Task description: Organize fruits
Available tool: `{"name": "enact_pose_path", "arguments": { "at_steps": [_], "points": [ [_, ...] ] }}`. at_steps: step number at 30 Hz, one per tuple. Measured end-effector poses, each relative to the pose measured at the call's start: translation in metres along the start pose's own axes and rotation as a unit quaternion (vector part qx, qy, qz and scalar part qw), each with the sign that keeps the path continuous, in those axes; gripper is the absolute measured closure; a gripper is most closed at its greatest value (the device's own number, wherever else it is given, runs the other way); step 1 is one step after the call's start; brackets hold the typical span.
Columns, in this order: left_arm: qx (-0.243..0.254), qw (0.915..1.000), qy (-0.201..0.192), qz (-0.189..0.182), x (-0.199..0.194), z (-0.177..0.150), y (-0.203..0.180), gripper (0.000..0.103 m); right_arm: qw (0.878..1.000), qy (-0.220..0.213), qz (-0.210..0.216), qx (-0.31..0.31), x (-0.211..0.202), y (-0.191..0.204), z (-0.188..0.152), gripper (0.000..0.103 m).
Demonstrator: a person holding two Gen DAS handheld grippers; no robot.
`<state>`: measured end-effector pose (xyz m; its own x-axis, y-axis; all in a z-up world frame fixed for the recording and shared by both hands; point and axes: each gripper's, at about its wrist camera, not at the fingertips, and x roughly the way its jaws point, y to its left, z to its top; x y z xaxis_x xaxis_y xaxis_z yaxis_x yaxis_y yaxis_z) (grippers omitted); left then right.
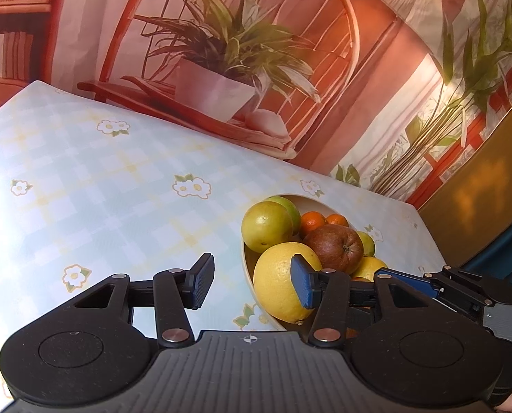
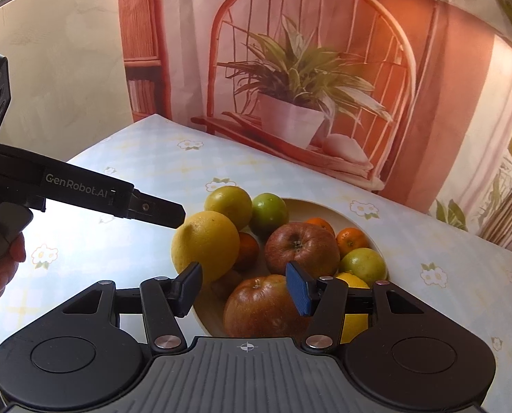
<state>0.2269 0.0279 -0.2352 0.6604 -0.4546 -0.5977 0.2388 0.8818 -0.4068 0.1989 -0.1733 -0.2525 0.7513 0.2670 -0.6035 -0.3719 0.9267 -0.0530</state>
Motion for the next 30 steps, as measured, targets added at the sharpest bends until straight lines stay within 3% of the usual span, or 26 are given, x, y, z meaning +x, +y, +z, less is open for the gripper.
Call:
{"name": "enact_pose_path", "arguments": {
  "at_steps": [5,10,15,19,23,30],
  "points": [
    [0.014,0.9998,-0.009,0.006,-0.009,-0.001,-0.006,0.050,0.999,-0.007,-0.020,0.039,-0.017,-0.014,-0.010,0.052],
    [0.041,0.9985,-0.033,0.017,-0.031,-0.006,-0.018,0.039,0.996,-0.022,-0.039,0.082,-0.041,-0.025,-0.022,0.044],
    [0.078,0.9945,-0.062,0.031,-0.064,-0.015,-0.033,0.013,0.991,-0.046,-0.055,0.112,-0.070,-0.029,-0.034,0.016],
    [0.104,0.9900,-0.084,0.043,-0.091,-0.026,-0.045,0.005,0.989,-0.057,-0.062,0.124,-0.092,-0.028,-0.042,0.001],
    [0.113,0.9867,-0.100,0.061,-0.117,-0.037,-0.056,0.000,0.987,-0.068,-0.056,0.136,-0.114,-0.023,-0.049,0.000],
    [0.125,0.9825,-0.122,0.066,-0.158,-0.060,-0.073,0.000,0.983,-0.089,-0.051,0.154,-0.148,-0.012,-0.062,0.000]
  ]
}}
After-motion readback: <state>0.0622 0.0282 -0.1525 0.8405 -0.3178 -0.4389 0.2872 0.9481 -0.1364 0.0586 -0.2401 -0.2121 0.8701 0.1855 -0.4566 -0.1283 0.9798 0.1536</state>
